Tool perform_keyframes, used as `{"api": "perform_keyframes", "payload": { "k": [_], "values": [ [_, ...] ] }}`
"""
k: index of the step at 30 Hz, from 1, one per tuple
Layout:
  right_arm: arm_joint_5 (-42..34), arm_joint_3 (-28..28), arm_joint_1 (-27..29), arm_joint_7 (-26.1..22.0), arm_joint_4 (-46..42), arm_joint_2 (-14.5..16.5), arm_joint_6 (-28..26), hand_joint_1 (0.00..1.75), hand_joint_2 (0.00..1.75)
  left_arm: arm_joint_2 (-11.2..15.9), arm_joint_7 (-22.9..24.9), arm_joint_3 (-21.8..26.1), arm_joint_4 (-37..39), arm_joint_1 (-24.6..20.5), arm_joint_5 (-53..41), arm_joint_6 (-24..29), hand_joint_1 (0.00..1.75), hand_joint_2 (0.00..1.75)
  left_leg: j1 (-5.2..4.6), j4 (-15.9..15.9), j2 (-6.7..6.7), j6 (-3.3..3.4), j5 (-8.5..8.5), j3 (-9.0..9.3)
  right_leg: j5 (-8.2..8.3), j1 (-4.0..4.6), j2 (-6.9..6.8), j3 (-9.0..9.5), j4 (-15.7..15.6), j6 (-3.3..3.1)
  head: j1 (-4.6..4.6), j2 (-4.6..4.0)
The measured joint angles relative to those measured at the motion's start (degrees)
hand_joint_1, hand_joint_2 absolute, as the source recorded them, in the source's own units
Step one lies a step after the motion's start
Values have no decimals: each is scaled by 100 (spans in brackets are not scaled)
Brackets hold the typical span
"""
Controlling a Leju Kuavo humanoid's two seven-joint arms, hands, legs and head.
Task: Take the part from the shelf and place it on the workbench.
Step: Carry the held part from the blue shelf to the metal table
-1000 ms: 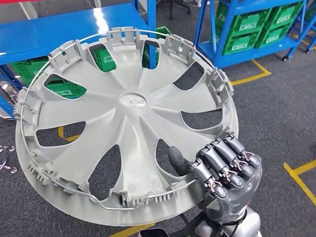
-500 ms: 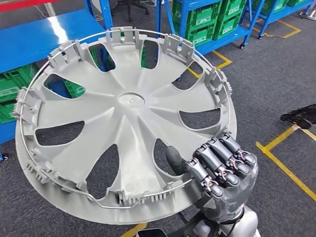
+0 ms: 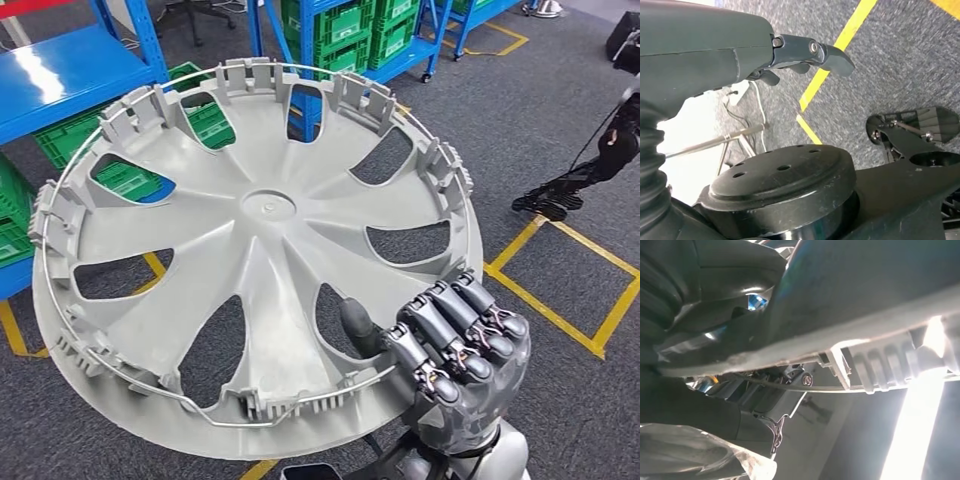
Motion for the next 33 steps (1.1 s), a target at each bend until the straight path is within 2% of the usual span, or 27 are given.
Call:
{"api": "perform_keyframes", "payload": {
  "k": [1,2,3,5,6,7,8,9,10,11,12,13,14,15,16,18,20,22,23,24,25,26,27,29,30,31,33],
  "values": [
    [0,0,1,-1,0,0,0,175,175,1,2,-1,0,1,-1,1,0,175,-14,-7,56,-24,-10,7,-22,17,6,19,-32,-20,-1,0],
    [0,0,4,-2,0,1,0,175,175,3,3,-1,0,-2,-2,2,0,175,-19,-22,116,-46,-17,26,-14,7,77,11,-51,-39,-2,0],
    [0,0,7,-3,-1,1,-1,175,175,3,3,-2,0,-13,-5,4,0,175,-18,-15,103,-74,-47,44,2,-9,142,17,-81,-63,-5,0],
    [0,0,2,-14,-1,2,-1,175,175,3,1,-7,0,-24,-14,5,0,175,-4,228,-118,-134,-237,-34,39,-52,268,41,-141,-119,-24,0],
    [0,0,2,-22,-1,2,-1,175,175,4,-4,-11,0,-30,-18,5,0,175,8,530,-277,-157,-409,-162,51,-66,329,48,-154,-138,-35,0],
    [0,-1,2,-32,-1,2,0,175,175,5,-11,-15,0,-40,-19,0,0,175,11,907,-376,-173,-590,-329,53,-71,393,50,-156,-152,-43,0],
    [-1,-2,5,-40,-1,2,0,175,175,7,-18,-21,0,-56,-19,-7,0,175,11,1254,-419,-187,-722,-480,52,-73,463,55,-155,-158,-44,0],
    [-1,-5,9,-48,-1,3,0,175,175,9,-23,-29,0,-74,-21,-13,0,175,10,1477,-439,-198,-760,-573,51,-74,540,65,-153,-161,-44,0],
    [-2,-11,11,-58,-1,4,0,175,175,10,-25,-42,0,-87,-28,-19,0,175,12,1495,-450,-206,-673,-578,49,-77,621,76,-149,-159,-44,0],
    [-2,-18,12,-73,-1,8,0,175,175,11,-26,-58,0,-90,-37,-20,0,175,19,1303,-470,-212,-475,-497,46,-82,708,87,-140,-154,-44,0],
    [-3,-26,12,-95,-1,13,0,175,175,12,-26,-76,0,-85,-46,-19,0,175,39,971,-538,-218,-222,-374,40,-89,794,96,-126,-143,-46,0],
    [-3,-35,9,-117,-2,18,0,175,175,10,-26,-92,0,-75,-55,-18,0,175,59,652,-675,-224,-23,-261,36,-86,874,88,-100,-123,-52,0],
    [-4,-44,5,-143,-3,24,1,175,175,8,-26,-103,0,-66,-57,-17,0,175,83,362,-805,-221,86,-160,37,-84,947,61,-67,-99,-61,0],
    [-5,-52,6,-164,-7,28,1,175,175,4,-25,-110,0,-62,-58,-15,0,175,95,186,-916,-204,101,-107,48,-85,1010,13,-40,-65,-68,0],
    [-6,-63,10,-180,-10,35,2,175,175,-2,-25,-115,-1,-63,-60,-16,0,175,92,120,-964,-177,56,-90,70,-89,1066,-42,-25,-25,-75,0],
    [-7,-85,25,-210,-20,51,2,175,175,-28,-24,-130,-3,-73,-66,-19,0,175,99,41,-867,-94,34,-79,108,-107,1158,-133,-26,48,-77,0],
    [-7,-103,23,-236,-28,64,2,175,175,-45,-23,-144,-4,-71,-71,-25,0,175,117,-1,-720,-16,67,-64,-13,-95,951,-268,173,107,-28,0],
    [-7,-110,19,-254,-33,69,2,175,175,-36,-23,-150,-3,-55,-72,-31,0,175,104,-18,-548,35,74,-50,-325,-99,610,-586,811,155,33,0],
    [-7,-113,22,-260,-33,70,2,175,175,-31,-23,-152,-2,-47,-72,-35,0,175,94,-18,-459,52,70,-50,-465,-112,530,-773,1186,173,44,0],
    [-7,-115,30,-264,-33,70,2,175,175,-25,-23,-154,-2,-44,-74,-38,0,175,87,-18,-376,54,65,-47,-528,-118,487,-908,1450,183,44,0],
    [-7,-118,40,-270,-33,75,2,175,175,-20,-23,-156,-2,-45,-78,-42,0,175,81,-17,-297,55,57,-42,-492,-120,461,-948,1522,184,45,0],
    [-7,-123,52,-279,-34,84,2,175,175,-17,-23,-161,-2,-47,-87,-48,0,175,77,-18,-224,53,46,-30,-361,-118,433,-869,1368,174,45,0],
    [-7,-128,62,-289,-38,93,2,175,175,-18,-23,-171,-2,-49,-96,-53,0,175,73,-18,-158,47,32,-13,-172,-111,378,-685,1028,152,44,0],
    [-5,-138,72,-303,-50,109,2,175,175,-23,-23,-195,-2,-52,-111,-60,0,175,52,-17,-54,15,-5,22,60,-58,149,-266,281,80,43,0],
    [-4,-141,81,-308,-56,113,3,175,175,-24,-23,-208,-2,-53,-113,-60,0,175,39,-19,-8,-12,-22,35,87,-25,70,-137,66,38,41,0],
    [-3,-143,95,-310,-57,119,3,175,175,-23,-23,-218,-2,-54,-113,-60,0,175,27,-24,37,-39,-34,46,61,3,33,-84,-19,-1,38,0],
    [-2,-152,133,-322,-60,141,4,175,175,-20,-25,-235,-2,-63,-113,-56,0,175,10,-63,150,-101,-50,90,60,10,147,-70,-46,-71,32,0]
  ]
}}
